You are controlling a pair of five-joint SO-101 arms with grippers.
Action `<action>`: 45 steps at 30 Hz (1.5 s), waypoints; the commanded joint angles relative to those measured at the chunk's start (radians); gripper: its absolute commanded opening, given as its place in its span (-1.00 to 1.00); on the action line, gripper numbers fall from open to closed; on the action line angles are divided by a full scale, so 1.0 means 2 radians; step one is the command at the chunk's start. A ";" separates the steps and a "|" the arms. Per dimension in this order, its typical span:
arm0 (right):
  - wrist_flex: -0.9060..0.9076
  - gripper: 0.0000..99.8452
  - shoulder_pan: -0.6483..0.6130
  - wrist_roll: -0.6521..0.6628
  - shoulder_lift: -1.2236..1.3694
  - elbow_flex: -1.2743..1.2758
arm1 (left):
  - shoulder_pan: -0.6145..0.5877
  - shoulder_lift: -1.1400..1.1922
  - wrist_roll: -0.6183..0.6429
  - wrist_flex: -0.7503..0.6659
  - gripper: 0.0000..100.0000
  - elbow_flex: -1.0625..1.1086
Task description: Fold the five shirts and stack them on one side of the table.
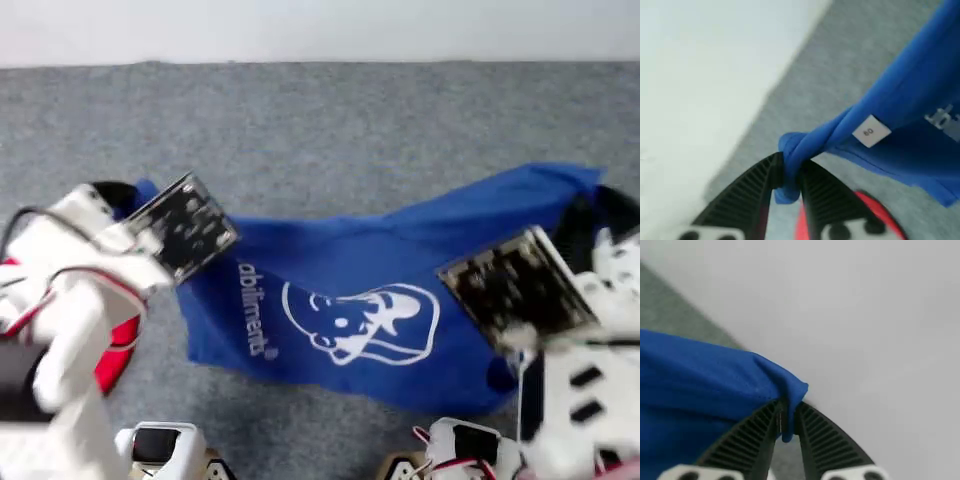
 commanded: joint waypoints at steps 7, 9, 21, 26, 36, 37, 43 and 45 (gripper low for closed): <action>-0.043 -0.98 -0.037 -0.017 0.026 0.215 | -0.002 -0.003 -0.033 0.009 -0.97 0.271; -0.061 -0.98 -0.037 -0.026 0.019 0.240 | -0.005 -0.004 -0.032 0.010 -0.97 0.287; -0.105 -0.98 -0.026 -0.026 0.000 0.288 | -0.124 -0.004 -0.035 0.011 -0.68 0.273; -0.105 -0.98 -0.026 -0.026 0.001 0.288 | -0.122 -0.004 -0.035 0.011 -0.67 0.273; -0.102 -0.98 -0.026 -0.028 0.002 0.289 | -0.034 0.000 -0.028 0.010 -0.67 0.303; -0.102 -0.98 -0.026 -0.028 0.002 0.292 | -0.011 0.001 -0.020 0.008 -0.67 0.313; -0.101 -0.98 -0.026 -0.028 -0.003 0.317 | 0.101 0.016 0.042 -0.071 -0.67 0.376; -0.101 -0.98 -0.026 -0.028 -0.003 0.318 | 0.107 0.049 0.048 -0.101 -0.67 0.378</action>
